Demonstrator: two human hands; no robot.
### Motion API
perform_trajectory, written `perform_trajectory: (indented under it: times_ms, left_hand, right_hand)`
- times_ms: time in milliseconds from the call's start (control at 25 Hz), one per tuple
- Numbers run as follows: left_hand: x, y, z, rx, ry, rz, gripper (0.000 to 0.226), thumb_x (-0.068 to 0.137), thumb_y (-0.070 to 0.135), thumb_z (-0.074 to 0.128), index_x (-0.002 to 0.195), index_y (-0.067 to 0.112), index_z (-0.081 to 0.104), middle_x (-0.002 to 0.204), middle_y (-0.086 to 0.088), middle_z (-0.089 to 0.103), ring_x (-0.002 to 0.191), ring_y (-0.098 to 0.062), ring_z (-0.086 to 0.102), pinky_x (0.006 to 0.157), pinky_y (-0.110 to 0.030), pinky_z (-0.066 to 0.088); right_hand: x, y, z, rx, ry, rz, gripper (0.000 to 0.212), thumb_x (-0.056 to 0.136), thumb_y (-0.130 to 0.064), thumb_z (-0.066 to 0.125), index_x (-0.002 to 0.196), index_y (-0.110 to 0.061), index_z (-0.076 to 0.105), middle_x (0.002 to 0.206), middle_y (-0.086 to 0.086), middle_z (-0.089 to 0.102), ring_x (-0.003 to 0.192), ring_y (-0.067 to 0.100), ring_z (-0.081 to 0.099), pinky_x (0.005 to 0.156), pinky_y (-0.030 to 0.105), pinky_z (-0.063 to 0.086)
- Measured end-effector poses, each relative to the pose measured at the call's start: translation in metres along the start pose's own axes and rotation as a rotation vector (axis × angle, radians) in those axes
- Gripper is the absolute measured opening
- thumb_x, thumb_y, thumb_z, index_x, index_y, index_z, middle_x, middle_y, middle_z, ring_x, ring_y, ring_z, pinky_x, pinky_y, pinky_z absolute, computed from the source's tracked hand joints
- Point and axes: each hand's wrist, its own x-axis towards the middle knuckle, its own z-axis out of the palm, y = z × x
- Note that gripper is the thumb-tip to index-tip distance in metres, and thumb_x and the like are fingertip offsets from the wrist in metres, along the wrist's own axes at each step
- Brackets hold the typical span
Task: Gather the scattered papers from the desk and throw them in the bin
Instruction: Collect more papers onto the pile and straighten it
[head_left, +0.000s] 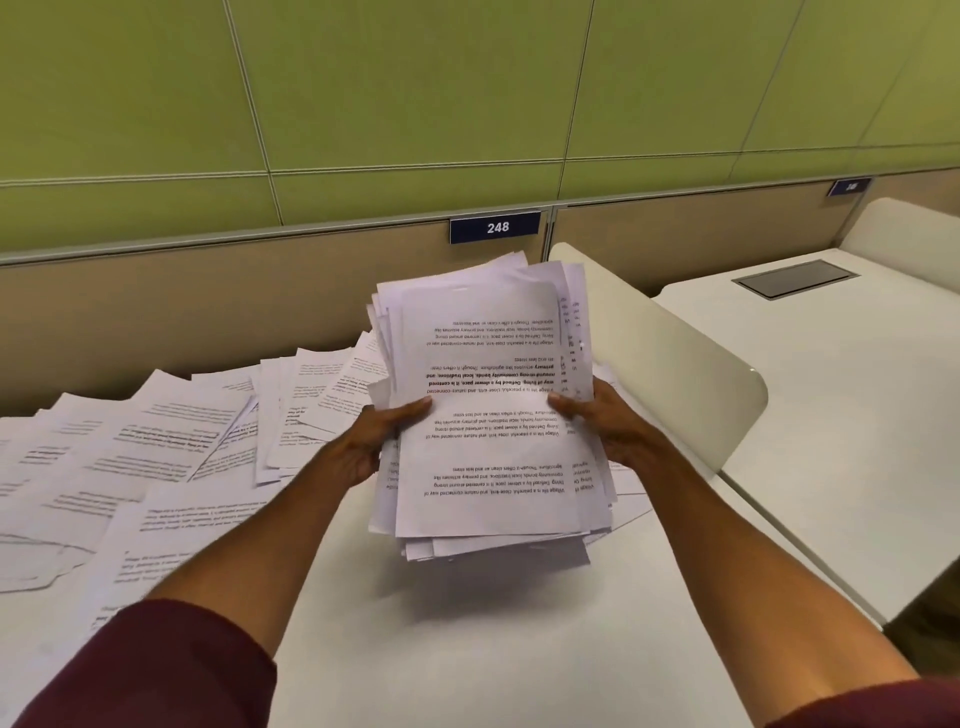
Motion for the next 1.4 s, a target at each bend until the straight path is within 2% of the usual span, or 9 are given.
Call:
perform_trajectory:
  times_ms: [80, 160, 240, 400, 560, 800, 1000, 1160, 1400]
  left_hand:
    - [0.001, -0.007, -0.013, 0.090, 0.068, -0.036, 0.072, 0.055, 0.035, 0.091, 0.119, 0.013, 0.066, 0.118, -0.009, 0.069, 0.111, -0.030, 0.064, 0.100, -0.052, 0.047]
    - [0.000, -0.008, -0.017, 0.140, 0.122, 0.002, 0.056, 0.067, 0.021, 0.085, 0.119, 0.011, 0.065, 0.117, -0.009, 0.069, 0.109, -0.029, 0.065, 0.095, -0.050, 0.050]
    - [-0.002, 0.001, -0.012, 0.082, 0.161, 0.121, 0.044, 0.076, 0.004, 0.075, 0.119, 0.003, 0.062, 0.119, -0.015, 0.067, 0.107, -0.033, 0.064, 0.088, -0.048, 0.055]
    - [0.001, 0.041, 0.003, 0.060, 0.279, 0.424, 0.039, 0.078, -0.005, 0.070, 0.116, -0.004, 0.059, 0.108, -0.015, 0.068, 0.091, -0.030, 0.067, 0.089, -0.050, 0.054]
    - [0.002, 0.075, 0.025, 0.061, 0.242, 0.649, 0.035, 0.082, -0.006, 0.065, 0.116, -0.001, 0.057, 0.105, -0.009, 0.068, 0.086, -0.017, 0.070, 0.077, -0.033, 0.059]
    - [0.024, 0.042, 0.032, 0.183, 0.357, 0.540, 0.058, 0.072, -0.006, 0.076, 0.124, -0.002, 0.052, 0.110, -0.011, 0.065, 0.089, -0.021, 0.065, 0.068, -0.023, 0.058]
    - [0.028, 0.013, 0.033, 0.094, 0.406, 0.419, 0.031, 0.075, -0.004, 0.073, 0.100, 0.008, 0.058, 0.090, -0.005, 0.068, 0.072, -0.017, 0.067, 0.066, -0.035, 0.060]
    - [0.027, 0.023, 0.041, 0.067, 0.394, 0.496, 0.027, 0.071, -0.008, 0.075, 0.089, 0.009, 0.064, 0.082, -0.005, 0.071, 0.072, -0.021, 0.068, 0.061, -0.032, 0.059]
    - [0.033, 0.067, 0.080, 0.270, 0.463, 0.777, 0.023, 0.083, 0.004, 0.069, 0.098, 0.017, 0.058, 0.095, -0.010, 0.067, 0.087, -0.029, 0.066, 0.073, -0.040, 0.058]
  right_hand:
    - [0.004, 0.006, 0.004, -0.014, -0.002, 0.004, 0.038, 0.086, -0.009, 0.068, 0.123, -0.007, 0.059, 0.116, 0.014, 0.070, 0.100, 0.034, 0.070, 0.080, 0.047, 0.059]
    - [0.008, 0.011, 0.010, -0.023, 0.015, -0.016, 0.040, 0.086, -0.011, 0.068, 0.125, -0.007, 0.058, 0.118, 0.015, 0.069, 0.098, 0.032, 0.071, 0.078, 0.046, 0.060]
    - [0.013, 0.007, 0.018, -0.014, 0.072, -0.062, 0.038, 0.086, -0.012, 0.069, 0.122, -0.008, 0.059, 0.118, 0.015, 0.069, 0.096, 0.032, 0.072, 0.080, 0.050, 0.059]
    - [0.021, -0.024, 0.031, 0.016, 0.179, -0.310, 0.023, 0.090, -0.010, 0.064, 0.112, -0.011, 0.063, 0.111, 0.010, 0.072, 0.093, 0.031, 0.073, 0.078, 0.051, 0.059]
    - [0.028, -0.052, 0.028, 0.081, 0.247, -0.468, 0.031, 0.090, -0.008, 0.064, 0.120, -0.002, 0.058, 0.118, 0.014, 0.068, 0.100, 0.035, 0.070, 0.081, 0.048, 0.058]
    - [0.028, -0.021, 0.012, -0.068, 0.228, -0.375, 0.034, 0.090, -0.013, 0.066, 0.123, -0.005, 0.058, 0.109, 0.007, 0.071, 0.093, 0.020, 0.072, 0.083, 0.045, 0.059]
    - [0.035, 0.005, -0.002, -0.114, 0.144, -0.326, 0.028, 0.090, -0.021, 0.066, 0.116, -0.012, 0.061, 0.105, 0.008, 0.072, 0.091, 0.024, 0.072, 0.080, 0.044, 0.060]
    - [0.047, 0.005, -0.011, -0.086, 0.053, -0.255, 0.026, 0.080, -0.012, 0.075, 0.104, -0.018, 0.068, 0.097, 0.002, 0.076, 0.086, 0.022, 0.074, 0.076, 0.044, 0.060]
    - [0.070, -0.019, -0.004, -0.049, 0.267, -0.391, 0.014, 0.077, -0.024, 0.077, 0.089, -0.026, 0.070, 0.095, 0.005, 0.075, 0.085, 0.030, 0.073, 0.079, 0.053, 0.059]
